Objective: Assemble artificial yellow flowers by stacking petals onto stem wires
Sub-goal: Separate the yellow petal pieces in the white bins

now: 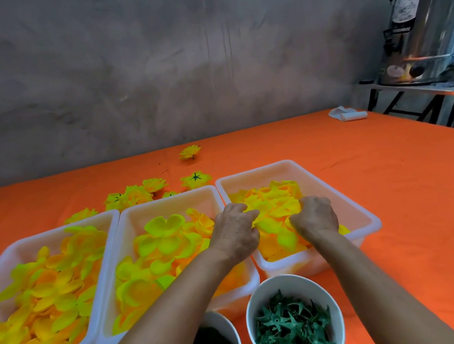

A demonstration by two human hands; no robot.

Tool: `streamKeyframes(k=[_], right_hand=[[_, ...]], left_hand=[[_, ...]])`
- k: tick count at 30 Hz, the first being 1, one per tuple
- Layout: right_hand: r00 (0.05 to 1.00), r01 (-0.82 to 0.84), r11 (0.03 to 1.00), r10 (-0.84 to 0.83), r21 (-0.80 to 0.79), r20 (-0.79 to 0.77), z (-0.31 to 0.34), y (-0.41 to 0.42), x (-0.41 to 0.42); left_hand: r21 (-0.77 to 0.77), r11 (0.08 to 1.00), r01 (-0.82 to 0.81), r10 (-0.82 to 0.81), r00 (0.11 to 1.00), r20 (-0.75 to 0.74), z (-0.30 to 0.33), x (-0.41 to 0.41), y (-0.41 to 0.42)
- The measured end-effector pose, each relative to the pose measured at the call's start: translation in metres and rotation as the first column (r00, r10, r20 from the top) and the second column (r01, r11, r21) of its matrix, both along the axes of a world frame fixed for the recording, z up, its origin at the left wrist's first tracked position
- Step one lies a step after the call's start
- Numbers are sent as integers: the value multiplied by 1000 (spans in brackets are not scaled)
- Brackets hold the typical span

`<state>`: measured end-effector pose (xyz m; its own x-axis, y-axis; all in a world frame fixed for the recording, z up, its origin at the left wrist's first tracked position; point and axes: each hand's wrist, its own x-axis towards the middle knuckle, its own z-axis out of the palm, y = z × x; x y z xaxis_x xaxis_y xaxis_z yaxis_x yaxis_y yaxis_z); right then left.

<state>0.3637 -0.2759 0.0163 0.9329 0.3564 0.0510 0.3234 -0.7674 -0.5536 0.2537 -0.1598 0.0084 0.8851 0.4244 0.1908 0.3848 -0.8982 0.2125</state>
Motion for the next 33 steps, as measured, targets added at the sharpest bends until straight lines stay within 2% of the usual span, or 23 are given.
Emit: streamKeyframes(k=[7,15,22,33], right_hand=[[998,0,997,5,-72,68,2,-3,-11],[996,-38,962,57,-270,63,0,-3,-14],[978,-193,939,208,-285,21,0,-7,-19],[957,-272,929,289,-249,34,7,-5,-45]], left_hand=[[-16,999,39,-39,999,20,6,-10,-7],[-21,998,55,-56,998,-33,14,-22,-12],[-1,998,64,-64,997,38,29,-43,-19],[87,996,12,-30,977,209,55,-96,-7]])
